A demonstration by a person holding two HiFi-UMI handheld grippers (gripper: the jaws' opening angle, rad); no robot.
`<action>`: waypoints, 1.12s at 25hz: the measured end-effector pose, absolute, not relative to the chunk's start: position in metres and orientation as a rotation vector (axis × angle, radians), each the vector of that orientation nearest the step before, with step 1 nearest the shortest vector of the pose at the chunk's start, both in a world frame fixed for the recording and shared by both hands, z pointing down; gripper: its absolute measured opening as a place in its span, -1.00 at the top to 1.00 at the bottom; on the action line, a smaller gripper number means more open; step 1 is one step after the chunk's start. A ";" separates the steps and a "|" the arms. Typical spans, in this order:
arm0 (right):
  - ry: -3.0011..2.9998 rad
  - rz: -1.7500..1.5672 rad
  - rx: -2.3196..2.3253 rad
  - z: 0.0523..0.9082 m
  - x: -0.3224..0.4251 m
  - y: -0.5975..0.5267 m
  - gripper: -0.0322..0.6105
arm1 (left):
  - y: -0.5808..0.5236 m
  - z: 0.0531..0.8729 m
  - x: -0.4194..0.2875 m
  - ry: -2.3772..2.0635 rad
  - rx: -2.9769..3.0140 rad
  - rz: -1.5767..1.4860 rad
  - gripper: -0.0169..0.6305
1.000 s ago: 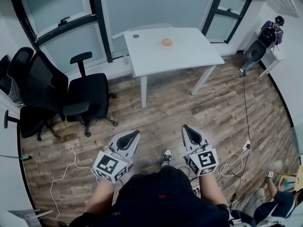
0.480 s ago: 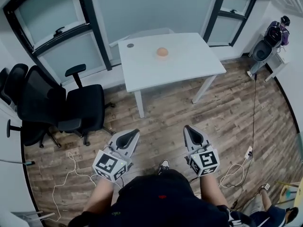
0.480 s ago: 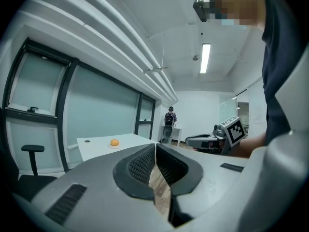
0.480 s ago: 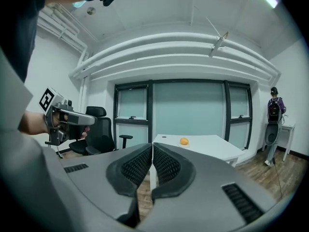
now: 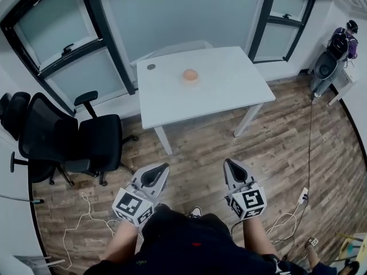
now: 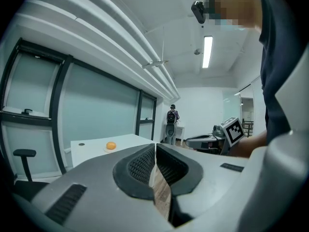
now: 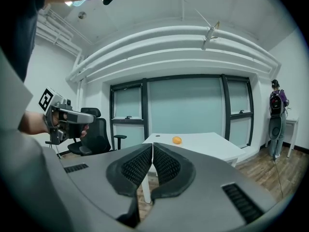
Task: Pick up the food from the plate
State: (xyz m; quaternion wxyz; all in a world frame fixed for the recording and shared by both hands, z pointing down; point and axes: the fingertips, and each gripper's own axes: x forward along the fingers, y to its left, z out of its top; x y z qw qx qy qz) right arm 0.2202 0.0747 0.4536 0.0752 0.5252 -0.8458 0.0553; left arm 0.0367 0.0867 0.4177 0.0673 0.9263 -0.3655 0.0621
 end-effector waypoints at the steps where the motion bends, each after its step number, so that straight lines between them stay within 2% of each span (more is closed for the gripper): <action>1: -2.540 0.167 1.575 0.453 0.223 0.070 0.82 | 0.082 0.418 0.041 -1.103 2.793 0.188 0.86; 16: -2.444 0.194 1.568 0.473 0.220 -0.045 0.82 | -0.056 0.440 0.028 -1.083 2.741 0.127 0.86; 28: -2.376 0.146 1.562 0.454 0.151 -0.182 0.82 | -0.199 0.442 -0.029 -0.996 2.799 0.129 0.86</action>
